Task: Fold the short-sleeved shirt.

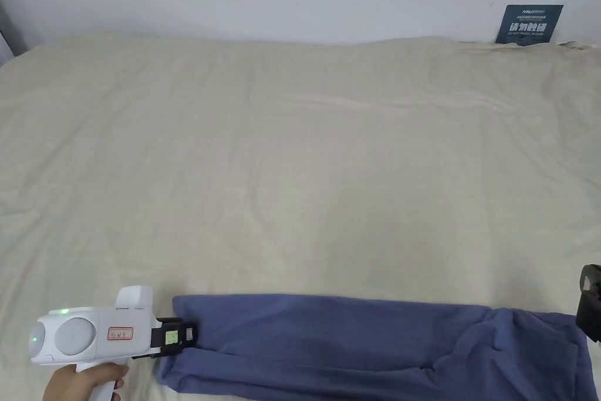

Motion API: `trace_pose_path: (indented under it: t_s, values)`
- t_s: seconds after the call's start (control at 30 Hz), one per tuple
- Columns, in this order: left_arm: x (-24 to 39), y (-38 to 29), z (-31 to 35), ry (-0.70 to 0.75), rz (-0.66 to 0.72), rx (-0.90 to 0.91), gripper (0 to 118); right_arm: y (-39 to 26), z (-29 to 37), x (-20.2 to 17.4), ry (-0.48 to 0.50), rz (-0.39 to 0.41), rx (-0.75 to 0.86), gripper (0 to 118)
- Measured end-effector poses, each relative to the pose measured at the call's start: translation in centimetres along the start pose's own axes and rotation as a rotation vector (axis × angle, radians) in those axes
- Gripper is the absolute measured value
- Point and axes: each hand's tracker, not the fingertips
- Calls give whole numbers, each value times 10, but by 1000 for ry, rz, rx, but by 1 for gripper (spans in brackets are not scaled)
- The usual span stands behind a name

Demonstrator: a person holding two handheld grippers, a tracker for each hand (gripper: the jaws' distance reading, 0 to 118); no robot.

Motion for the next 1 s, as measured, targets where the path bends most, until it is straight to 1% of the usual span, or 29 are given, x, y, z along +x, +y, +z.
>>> trace_pose_path:
  t_s: [0.03, 0.1, 0.2, 0.27, 0.33, 0.4, 0.43, 0.5, 0.53, 0.63, 0.8, 0.9, 1.0]
  values:
    - [2, 0, -1, -28, 31, -4, 16, 0, 0, 0, 0, -2, -1, 0]
    - [7, -1, -3, -11, 20, -3, 8, -1, 0, 1, -1, -4, -1, 0]
    - [23, -2, 2, -12, -25, -3, 5, -1, 0, 1, 4, -10, -3, 0]
    - [34, -2, 10, 5, -82, 19, 4, -2, 0, 2, 7, -14, -5, 0]
    - [39, 1, 18, 51, -79, 21, 4, -1, 1, 2, 9, -16, -3, 0]
    - [35, 6, 29, 78, -53, 35, 4, -1, 1, 4, 11, -18, 2, 0]
    - [28, 9, 35, 85, -8, 55, 3, 0, 2, 5, 12, -20, 5, 0]
    - [20, 11, 49, 35, 26, 70, 3, 1, 3, 6, 14, -22, 12, 0]
    - [19, 12, 54, 36, 35, 75, 3, 1, 4, 6, 14, -22, 14, 0]
    - [13, 15, 69, 100, 6, 86, 3, 2, 4, 7, 16, -22, 19, 0]
    - [-1, 18, 94, 149, 55, 97, 3, 4, 5, 8, 24, -28, 31, 0]
    - [13, 19, 106, 162, 105, 90, 3, 3, 6, 8, 33, -30, 30, 0]
    - [47, 22, 113, 127, 98, 79, 3, 2, 8, 9, 39, -31, 32, 0]
